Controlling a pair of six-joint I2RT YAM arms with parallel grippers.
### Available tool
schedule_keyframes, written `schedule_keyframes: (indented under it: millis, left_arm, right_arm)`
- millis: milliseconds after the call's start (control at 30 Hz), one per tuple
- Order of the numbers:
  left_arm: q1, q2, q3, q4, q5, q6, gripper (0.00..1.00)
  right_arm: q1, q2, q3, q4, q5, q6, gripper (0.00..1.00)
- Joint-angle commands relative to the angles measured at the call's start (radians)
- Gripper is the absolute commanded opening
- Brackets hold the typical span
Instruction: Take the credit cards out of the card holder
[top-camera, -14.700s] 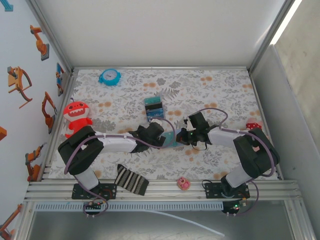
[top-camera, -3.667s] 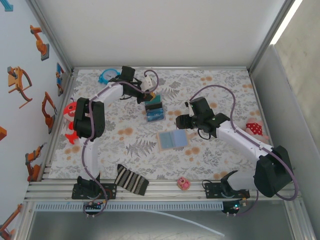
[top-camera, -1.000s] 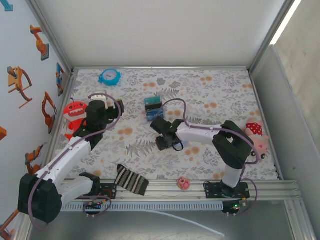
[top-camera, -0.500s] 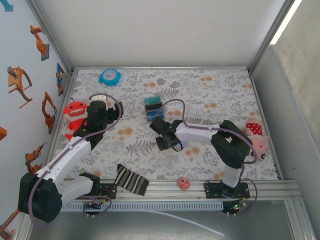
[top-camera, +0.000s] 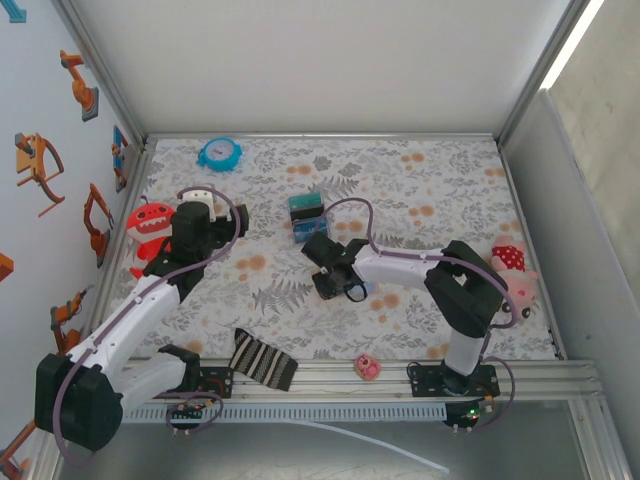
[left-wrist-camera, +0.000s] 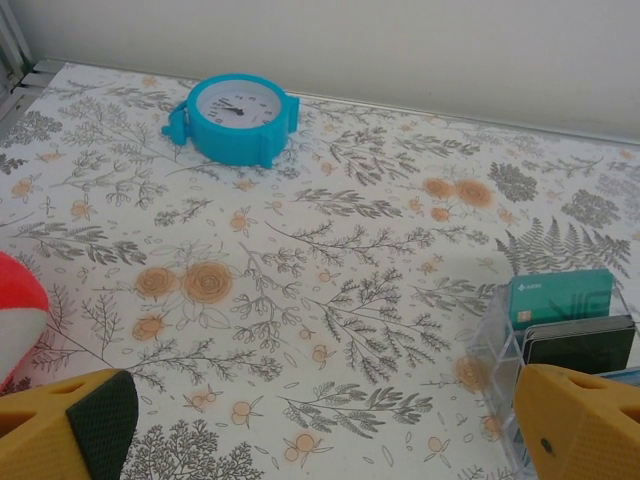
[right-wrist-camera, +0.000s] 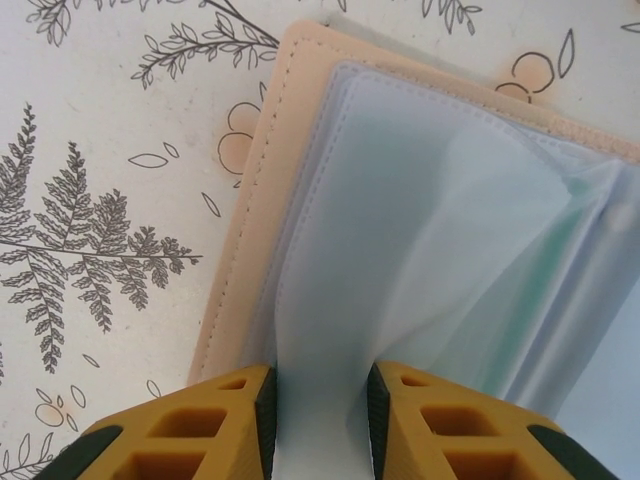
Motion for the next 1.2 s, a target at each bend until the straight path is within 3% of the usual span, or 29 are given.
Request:
schedule_keyframes:
  millis: [0, 367, 767, 1167]
  left_arm:
    - [-0.001, -0.040, 0.036, -0.023, 0.032, 0.006, 0.97]
    - [-0.013, -0.077, 0.043, -0.050, 0.021, 0.008, 0.97]
    - [-0.046, -0.071, 0.044, -0.047, -0.012, 0.018, 0.97]
    - [-0.105, -0.052, 0.014, -0.053, -0.035, 0.012, 0.97]
  right_arm:
    - [-0.014, -0.046, -0.027, 0.015, -0.024, -0.008, 0.29]
    - [-0.037, -0.100, -0.047, 0.000, 0.059, 0.004, 0.26]
    - [-0.088, -0.179, -0.126, -0.013, 0.118, 0.044, 0.33]
    - [-0.164, -0.247, -0.204, -0.014, 0.122, 0.083, 0.34]
